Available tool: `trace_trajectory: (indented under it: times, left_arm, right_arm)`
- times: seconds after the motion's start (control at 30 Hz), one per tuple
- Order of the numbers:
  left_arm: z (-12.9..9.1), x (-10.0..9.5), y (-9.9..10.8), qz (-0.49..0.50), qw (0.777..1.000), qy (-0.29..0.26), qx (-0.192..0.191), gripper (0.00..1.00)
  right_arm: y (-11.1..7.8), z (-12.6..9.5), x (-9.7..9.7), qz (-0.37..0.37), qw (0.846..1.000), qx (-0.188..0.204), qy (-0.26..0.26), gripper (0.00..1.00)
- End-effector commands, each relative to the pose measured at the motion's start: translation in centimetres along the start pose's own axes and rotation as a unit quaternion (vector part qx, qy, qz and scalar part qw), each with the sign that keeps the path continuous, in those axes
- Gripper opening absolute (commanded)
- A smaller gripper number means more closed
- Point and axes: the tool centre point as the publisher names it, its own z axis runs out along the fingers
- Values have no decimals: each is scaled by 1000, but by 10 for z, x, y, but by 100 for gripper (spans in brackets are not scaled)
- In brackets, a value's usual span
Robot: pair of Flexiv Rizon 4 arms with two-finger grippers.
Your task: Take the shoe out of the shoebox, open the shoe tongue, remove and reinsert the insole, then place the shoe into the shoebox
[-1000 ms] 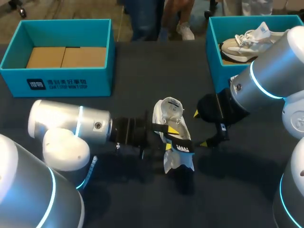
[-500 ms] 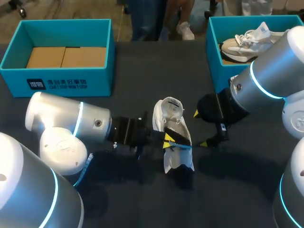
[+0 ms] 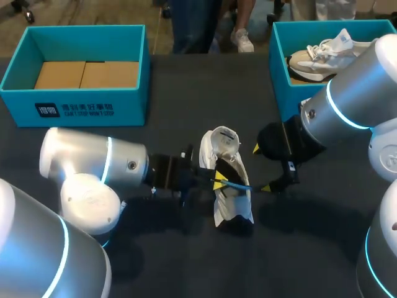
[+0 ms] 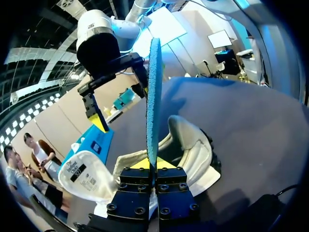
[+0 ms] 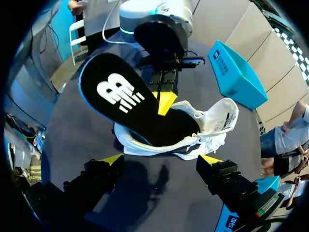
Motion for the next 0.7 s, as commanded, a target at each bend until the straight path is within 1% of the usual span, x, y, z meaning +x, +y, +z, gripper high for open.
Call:
trace_trajectory:
  times: [0.03, 0.17, 0.2, 0.23, 0.27, 0.33, 0.5, 0.53, 0.57, 0.6, 0.63, 0.67, 0.7]
  left_arm:
    - [8, 2, 1, -3, 1000, -8, -7, 0]
    - [9, 2, 5, -16, 1000, -6, -19, 0]
    - [8, 2, 5, -18, 1000, -7, -16, 20]
    - [7, 3, 5, -18, 1000, -6, -15, 27]
    - [4, 4, -1, -21, 1000, -5, -8, 39]
    - [0, 5, -9, -20, 1000, -4, -2, 42]
    - [-7, 5, -24, -15, 1000, -5, 11, 38]
    - [-6, 6, -26, -14, 1000, -4, 13, 35]
    - [-6, 6, -27, -14, 1000, -3, 13, 34]
    - [-5, 7, -28, -14, 1000, -2, 15, 30]
    - [-5, 7, -28, -14, 1000, -2, 15, 30]
    - [-1, 9, -27, -16, 1000, 4, 15, 13]
    - [-1, 9, -27, -17, 1000, 5, 15, 2]
  right_arm:
    - [0, 0, 1, -1, 1000, -1, -1, 100]
    - [0, 0, 1, -1, 1000, -1, -1, 100]
    - [0, 0, 1, -1, 1000, -1, -1, 100]
    - [0, 0, 1, -1, 1000, -1, -1, 100]
    - [0, 0, 1, -1, 1000, -1, -1, 100]
    - [0, 0, 1, -1, 1000, -1, -1, 100]
    - [0, 0, 1, -1, 1000, -1, -1, 100]
    - [0, 0, 1, -1, 1000, -1, -1, 100]
    - [0, 0, 1, -1, 1000, -1, -1, 100]
    - [0, 0, 1, -1, 1000, -1, -1, 100]
    - [0, 0, 1, -1, 1000, -1, -1, 100]
    - [0, 0, 1, -1, 1000, -1, -1, 100]
    - [0, 0, 1, -1, 1000, -1, -1, 100]
